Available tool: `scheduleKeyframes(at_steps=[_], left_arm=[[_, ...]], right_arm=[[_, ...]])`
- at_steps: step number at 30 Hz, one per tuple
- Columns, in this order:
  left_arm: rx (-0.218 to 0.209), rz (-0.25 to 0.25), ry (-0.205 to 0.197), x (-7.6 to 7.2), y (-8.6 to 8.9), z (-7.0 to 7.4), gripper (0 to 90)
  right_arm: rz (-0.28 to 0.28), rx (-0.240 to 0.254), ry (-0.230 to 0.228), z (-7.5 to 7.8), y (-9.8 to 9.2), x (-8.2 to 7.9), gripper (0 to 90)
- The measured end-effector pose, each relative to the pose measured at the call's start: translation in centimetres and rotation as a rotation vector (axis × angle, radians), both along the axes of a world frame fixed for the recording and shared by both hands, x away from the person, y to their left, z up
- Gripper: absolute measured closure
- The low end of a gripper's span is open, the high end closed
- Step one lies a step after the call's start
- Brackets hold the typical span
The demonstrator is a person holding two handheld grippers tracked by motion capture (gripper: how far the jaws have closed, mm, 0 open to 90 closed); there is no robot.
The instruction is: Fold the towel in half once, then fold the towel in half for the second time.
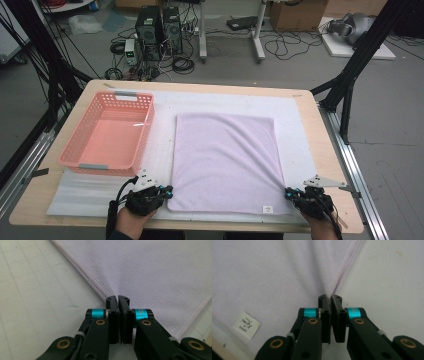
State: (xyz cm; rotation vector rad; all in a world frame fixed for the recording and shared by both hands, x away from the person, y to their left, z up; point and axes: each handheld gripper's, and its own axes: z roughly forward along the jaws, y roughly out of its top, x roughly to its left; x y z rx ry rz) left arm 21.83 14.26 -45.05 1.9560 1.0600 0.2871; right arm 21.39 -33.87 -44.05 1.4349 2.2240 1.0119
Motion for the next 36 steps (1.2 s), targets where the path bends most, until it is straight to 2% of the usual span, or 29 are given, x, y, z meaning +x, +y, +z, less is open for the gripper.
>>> scheduleKeyframes(at_steps=[2,3,4,5,6,7,10,11,13,15,17,21,28,33,36], left_arm=[[-0.013,-0.008,-0.012,-0.3,0.2,0.2,86.9],[-0.021,-0.008,-0.034,-0.4,0.3,0.3,86.0],[-0.027,-0.009,-0.054,-0.4,0.4,0.5,82.2],[-0.04,0.0,-0.078,-0.1,0.5,0.6,68.9],[-0.056,0.001,-0.091,0.0,0.6,0.8,56.6],[-0.076,0.001,-0.118,0.2,0.7,0.9,54.9],[-0.117,0.023,-0.191,1.0,0.8,1.5,35.8],[-0.133,0.029,-0.217,1.3,0.7,1.8,30.2],[-0.147,0.052,-0.251,1.8,0.5,2.3,24.7],[-0.17,0.019,-0.274,2.2,0.5,2.6,18.1],[-0.179,0.01,-0.291,2.6,0.4,2.8,18.1],[-0.195,0.02,-0.284,3.5,0.3,2.8,18.3],[-0.19,0.028,-0.274,4.3,0.3,2.8,18.6],[-0.206,0.016,-0.264,4.7,0.3,2.9,18.5],[-0.223,0.031,-0.253,5.3,0.3,3.3,18.5]], right_arm=[[0.006,-0.001,0.002,0.2,0.0,-0.3,86.3],[0.017,-0.007,-0.004,0.3,0.1,-0.2,83.7],[0.021,-0.006,-0.022,0.4,0.2,-0.2,74.2],[0.013,-0.011,-0.051,0.6,0.3,-0.2,57.5],[-0.009,-0.009,-0.086,0.9,0.2,-0.1,50.6],[-0.011,0.002,-0.109,1.1,0.1,0.0,49.1],[0.003,0.017,-0.203,1.9,-0.3,0.5,37.6],[0.007,0.024,-0.221,2.2,-0.3,0.7,35.6],[0.009,0.028,-0.26,2.5,-0.4,1.1,28.6],[0.019,0.043,-0.289,2.8,-0.4,1.6,25.2],[0.02,0.047,-0.306,3.0,-0.4,2.0,22.3],[0.035,0.058,-0.323,3.1,-0.5,2.9,18.4],[0.045,0.049,-0.307,2.9,-0.7,4.1,17.4],[0.043,0.055,-0.299,2.8,-0.7,4.5,17.4],[0.038,0.06,-0.289,2.7,-0.6,5.0,17.3]])
